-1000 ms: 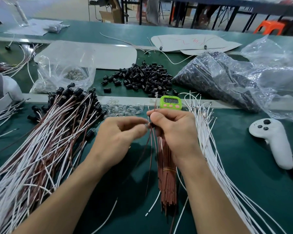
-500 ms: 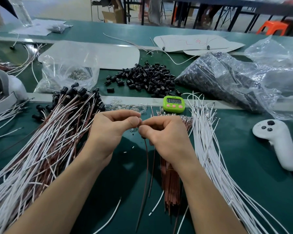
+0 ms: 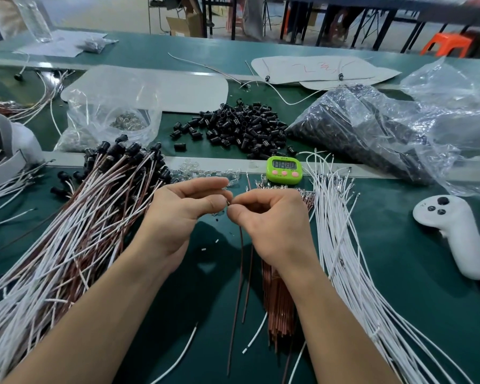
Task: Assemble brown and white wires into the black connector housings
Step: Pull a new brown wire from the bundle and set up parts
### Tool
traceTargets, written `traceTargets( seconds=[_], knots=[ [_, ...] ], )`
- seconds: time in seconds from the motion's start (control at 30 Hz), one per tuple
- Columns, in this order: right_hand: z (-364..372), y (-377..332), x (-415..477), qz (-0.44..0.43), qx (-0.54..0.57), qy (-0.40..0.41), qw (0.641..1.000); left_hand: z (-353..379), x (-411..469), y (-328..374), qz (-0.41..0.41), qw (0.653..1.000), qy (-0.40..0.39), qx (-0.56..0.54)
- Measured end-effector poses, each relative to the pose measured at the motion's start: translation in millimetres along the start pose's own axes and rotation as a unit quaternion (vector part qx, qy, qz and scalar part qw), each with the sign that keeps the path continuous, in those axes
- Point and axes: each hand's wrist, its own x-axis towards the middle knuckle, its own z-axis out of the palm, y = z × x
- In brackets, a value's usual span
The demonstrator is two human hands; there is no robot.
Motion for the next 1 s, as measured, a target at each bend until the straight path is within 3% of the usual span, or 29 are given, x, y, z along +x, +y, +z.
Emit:
traceTargets(
  seconds=[0.33, 0.53, 0.73, 1.0],
  knots=[
    [2.0, -1.2, -1.6, 0.003, -0.017, 0.038, 0.999, 2.3, 0.1, -5.9, 0.066, 0.989, 0.034, 0.132],
    [2.4, -1.2, -1.9, -0.007, -0.024, 0.027, 0.999, 1.2, 1.0, -6.5, 0.03, 0.995, 0.031, 0.092],
    [2.9, 0.1, 0.2, 0.017, 0.059, 0.015, 0.998, 2.5, -1.0, 1.1, -0.022, 0.999, -0.018, 0.026],
    [4.1, 0.4, 0.7, 0.033, 0.067, 0.024, 0.997, 3.6, -2.8, -2.3, -0.035, 0.999, -0.024, 0.024]
  ],
)
